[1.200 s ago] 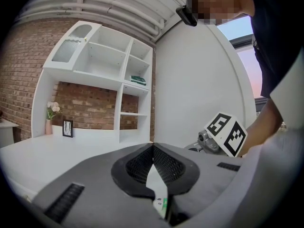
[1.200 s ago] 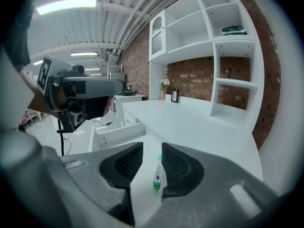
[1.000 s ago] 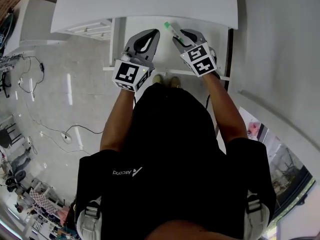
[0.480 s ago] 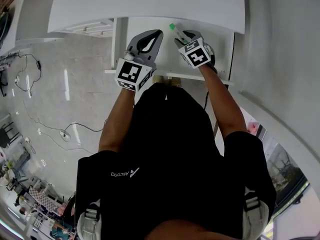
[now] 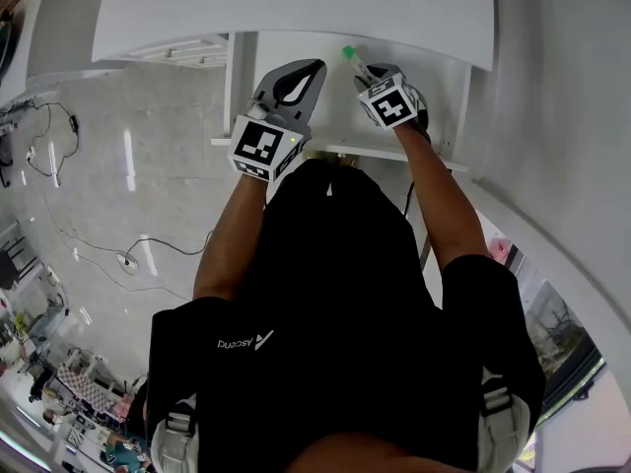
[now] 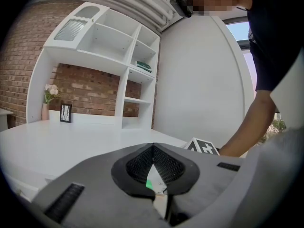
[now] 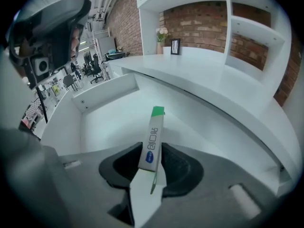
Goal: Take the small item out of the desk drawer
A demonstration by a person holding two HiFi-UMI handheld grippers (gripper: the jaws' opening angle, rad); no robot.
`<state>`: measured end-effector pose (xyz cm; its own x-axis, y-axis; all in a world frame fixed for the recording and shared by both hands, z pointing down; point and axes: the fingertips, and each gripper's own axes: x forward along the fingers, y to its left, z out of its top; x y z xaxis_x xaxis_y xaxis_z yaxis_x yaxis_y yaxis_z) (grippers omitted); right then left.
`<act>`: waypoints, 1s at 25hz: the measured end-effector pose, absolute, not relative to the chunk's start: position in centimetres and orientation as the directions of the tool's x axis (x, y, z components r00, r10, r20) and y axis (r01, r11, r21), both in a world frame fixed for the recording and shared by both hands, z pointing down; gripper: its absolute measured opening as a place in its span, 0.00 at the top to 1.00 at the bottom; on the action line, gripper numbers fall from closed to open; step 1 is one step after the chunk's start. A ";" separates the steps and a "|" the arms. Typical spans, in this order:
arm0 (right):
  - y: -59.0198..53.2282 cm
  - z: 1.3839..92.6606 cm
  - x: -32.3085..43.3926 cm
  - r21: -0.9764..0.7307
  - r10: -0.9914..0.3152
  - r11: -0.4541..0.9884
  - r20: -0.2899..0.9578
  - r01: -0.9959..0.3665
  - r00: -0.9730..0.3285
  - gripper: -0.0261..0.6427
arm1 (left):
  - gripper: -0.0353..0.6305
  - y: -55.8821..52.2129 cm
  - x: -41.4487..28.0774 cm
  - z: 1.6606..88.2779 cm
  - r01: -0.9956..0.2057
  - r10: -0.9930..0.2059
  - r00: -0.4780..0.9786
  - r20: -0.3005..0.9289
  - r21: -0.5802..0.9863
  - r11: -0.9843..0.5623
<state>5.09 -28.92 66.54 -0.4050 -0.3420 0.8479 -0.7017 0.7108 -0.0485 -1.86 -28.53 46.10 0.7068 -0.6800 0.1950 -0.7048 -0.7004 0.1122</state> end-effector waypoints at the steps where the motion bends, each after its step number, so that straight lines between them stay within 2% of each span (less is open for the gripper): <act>1: -28.9 66.6 5.1 -0.045 -0.347 0.708 0.847 -0.705 -0.402 0.79 | 0.95 -28.5 -2.0 46.1 -0.704 -0.679 0.708 0.196 0.114 -0.701; 13: -28.0 63.3 5.4 -0.026 -0.418 0.680 0.807 -0.732 -0.417 0.82 | 0.95 -27.5 -2.2 46.3 -0.680 -0.653 0.731 0.197 0.130 -0.722; 25: -26.9 49.5 6.6 0.004 -0.618 0.639 0.597 -0.769 -0.511 0.82 | 0.95 -26.1 -0.9 42.3 -0.658 -0.643 0.752 0.142 0.118 -0.744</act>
